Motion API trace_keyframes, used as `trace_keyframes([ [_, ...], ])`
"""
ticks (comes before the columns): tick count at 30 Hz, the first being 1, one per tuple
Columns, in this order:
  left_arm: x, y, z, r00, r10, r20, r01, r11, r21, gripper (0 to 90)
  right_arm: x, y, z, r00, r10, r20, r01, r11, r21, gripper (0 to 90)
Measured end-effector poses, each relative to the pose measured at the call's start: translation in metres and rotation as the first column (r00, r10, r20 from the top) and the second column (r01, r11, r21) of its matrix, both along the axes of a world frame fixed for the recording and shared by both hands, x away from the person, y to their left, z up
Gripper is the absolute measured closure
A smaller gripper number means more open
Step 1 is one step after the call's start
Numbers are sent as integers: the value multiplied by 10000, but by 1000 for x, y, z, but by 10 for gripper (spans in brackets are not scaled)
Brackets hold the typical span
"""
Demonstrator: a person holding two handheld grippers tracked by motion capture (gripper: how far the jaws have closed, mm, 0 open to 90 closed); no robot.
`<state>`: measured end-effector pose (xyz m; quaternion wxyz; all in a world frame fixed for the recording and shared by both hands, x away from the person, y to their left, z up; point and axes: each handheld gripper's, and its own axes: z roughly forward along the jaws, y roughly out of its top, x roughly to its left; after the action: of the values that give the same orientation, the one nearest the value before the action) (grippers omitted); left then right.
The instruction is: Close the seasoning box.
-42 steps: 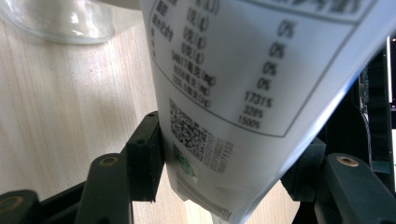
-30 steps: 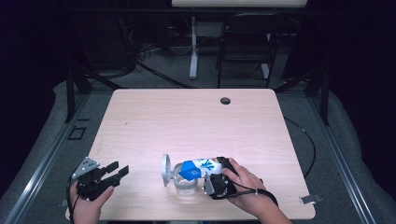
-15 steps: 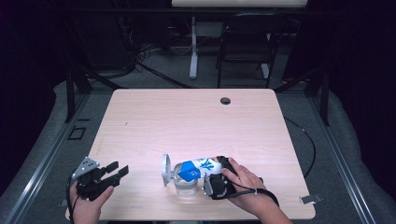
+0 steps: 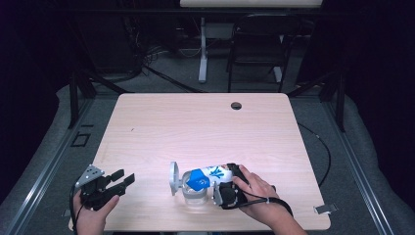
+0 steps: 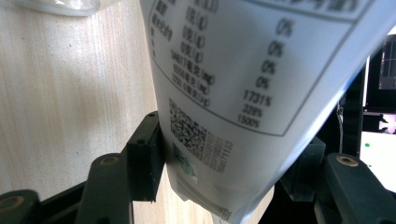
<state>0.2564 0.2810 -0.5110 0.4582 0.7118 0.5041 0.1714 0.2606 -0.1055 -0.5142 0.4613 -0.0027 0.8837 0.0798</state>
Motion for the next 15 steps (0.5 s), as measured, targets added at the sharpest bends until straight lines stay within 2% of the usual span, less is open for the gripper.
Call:
trace_keyframes([
  [5,0,0,0,10000,-1,-3,1,10000,4,499,0,1,0,9999,42,97,-41,9999,-113,419],
  [7,0,0,0,10000,5,-3,-5,10000,-2,499,-1,1,1,9998,8,185,-2,9995,-331,419],
  [15,0,1,-1,10000,31,17,-31,10000,-16,499,-1,1,1,9995,17,313,-2,9990,-457,419],
])
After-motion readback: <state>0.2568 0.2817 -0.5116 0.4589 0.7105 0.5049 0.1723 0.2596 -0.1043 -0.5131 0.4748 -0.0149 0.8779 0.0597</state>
